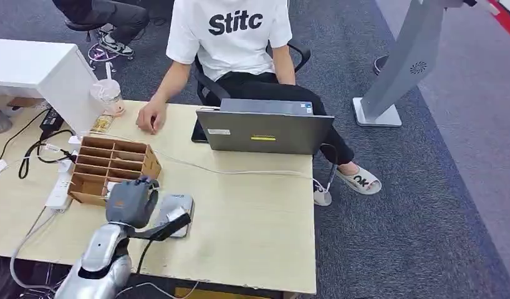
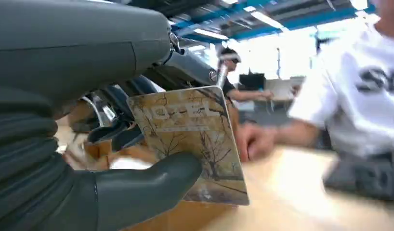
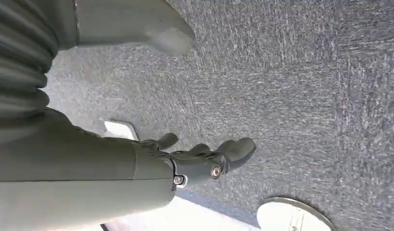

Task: Pass the card to the sensor for recognition and then transmit it.

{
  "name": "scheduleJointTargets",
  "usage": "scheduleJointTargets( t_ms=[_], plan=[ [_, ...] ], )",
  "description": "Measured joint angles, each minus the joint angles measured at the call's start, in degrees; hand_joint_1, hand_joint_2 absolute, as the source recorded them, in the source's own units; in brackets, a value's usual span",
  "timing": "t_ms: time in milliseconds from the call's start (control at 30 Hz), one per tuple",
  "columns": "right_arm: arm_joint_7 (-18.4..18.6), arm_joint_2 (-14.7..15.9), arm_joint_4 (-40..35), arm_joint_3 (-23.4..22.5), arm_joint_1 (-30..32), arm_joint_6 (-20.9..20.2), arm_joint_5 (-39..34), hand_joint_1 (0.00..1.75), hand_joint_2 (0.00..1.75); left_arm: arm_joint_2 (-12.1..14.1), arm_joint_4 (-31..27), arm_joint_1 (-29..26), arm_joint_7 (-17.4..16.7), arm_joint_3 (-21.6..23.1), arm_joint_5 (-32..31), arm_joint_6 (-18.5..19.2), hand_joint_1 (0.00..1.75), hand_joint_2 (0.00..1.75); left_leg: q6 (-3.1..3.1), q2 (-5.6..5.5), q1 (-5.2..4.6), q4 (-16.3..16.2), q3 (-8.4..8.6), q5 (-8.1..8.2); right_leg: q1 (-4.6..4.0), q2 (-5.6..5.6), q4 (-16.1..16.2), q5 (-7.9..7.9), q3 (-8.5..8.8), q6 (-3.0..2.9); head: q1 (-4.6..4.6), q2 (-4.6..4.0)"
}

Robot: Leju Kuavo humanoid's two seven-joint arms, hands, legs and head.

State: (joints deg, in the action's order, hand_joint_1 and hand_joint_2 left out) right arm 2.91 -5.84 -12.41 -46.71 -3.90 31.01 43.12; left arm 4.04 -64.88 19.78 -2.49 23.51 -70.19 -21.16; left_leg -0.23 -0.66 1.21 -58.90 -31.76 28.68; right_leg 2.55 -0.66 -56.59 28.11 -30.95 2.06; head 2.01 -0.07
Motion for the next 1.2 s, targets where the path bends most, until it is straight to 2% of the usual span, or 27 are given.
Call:
scheduleJointTargets(
  t_ms=[200,333,700,967,1000,1033,1200],
  plan=[
    [0.5,-0.1,0.0,0.0,0.0,-0.2,1.9,0.0,1.75,1.7,-5.8,4.4,1.9,-7.1,-0.4,-5.0,1.75,1.75,0.0,0.01,0.0,0.0,0.0,0.0,0.0,-0.02,0.0,-0.01,0.0,-0.02,-0.02,0.0],
    [0.6,-0.2,0.0,0.0,-0.1,-0.2,3.1,0.0,1.75,2.7,-6.4,6.7,2.6,-10.2,-3.5,-6.8,1.75,1.75,0.0,0.01,0.0,0.0,0.0,0.0,0.0,-0.01,0.0,-0.01,0.0,-0.02,0.0,0.0],
    [1.0,-0.2,0.0,0.0,-0.2,-0.3,4.4,0.0,1.75,5.2,-4.2,14.2,0.8,-13.8,-8.7,-7.5,1.75,1.75,-0.01,0.01,0.0,0.0,0.0,-0.01,0.0,-0.01,0.0,-0.02,-0.01,-0.02,-0.02,0.0],
    [1.0,-0.2,0.0,0.0,-0.3,-0.3,4.7,0.0,1.75,4.8,-3.4,16.1,0.8,-13.9,-9.2,-7.5,1.75,1.75,-0.01,0.02,-0.01,0.0,0.0,0.0,0.01,-0.05,0.0,-0.02,-0.03,-0.02,0.0,0.0],
    [1.0,-0.2,0.0,0.0,-0.4,-0.3,4.7,0.0,1.75,4.7,-3.4,16.1,0.8,-13.9,-9.2,-7.5,0.3,1.75,-0.01,0.02,-0.01,0.0,0.0,0.0,0.01,-0.06,0.0,-0.02,-0.04,-0.02,0.0,0.0],
    [1.0,-0.2,0.0,0.0,-0.4,-0.2,4.7,0.0,1.75,4.6,-3.3,16.1,0.8,-13.9,-9.2,-7.5,0.0,1.75,0.0,0.03,-0.01,0.0,0.0,0.0,0.01,-0.08,0.0,-0.02,-0.05,-0.02,0.0,0.0],
    [1.0,-0.3,0.0,0.0,-0.4,-0.3,4.9,0.0,1.75,3.3,-3.6,16.0,1.8,-13.8,-7.6,-8.2,0.0,1.75,0.0,0.02,-0.01,0.0,-0.02,0.0,0.01,-0.04,0.0,-0.02,-0.07,-0.02,0.0,0.0]
  ],
)
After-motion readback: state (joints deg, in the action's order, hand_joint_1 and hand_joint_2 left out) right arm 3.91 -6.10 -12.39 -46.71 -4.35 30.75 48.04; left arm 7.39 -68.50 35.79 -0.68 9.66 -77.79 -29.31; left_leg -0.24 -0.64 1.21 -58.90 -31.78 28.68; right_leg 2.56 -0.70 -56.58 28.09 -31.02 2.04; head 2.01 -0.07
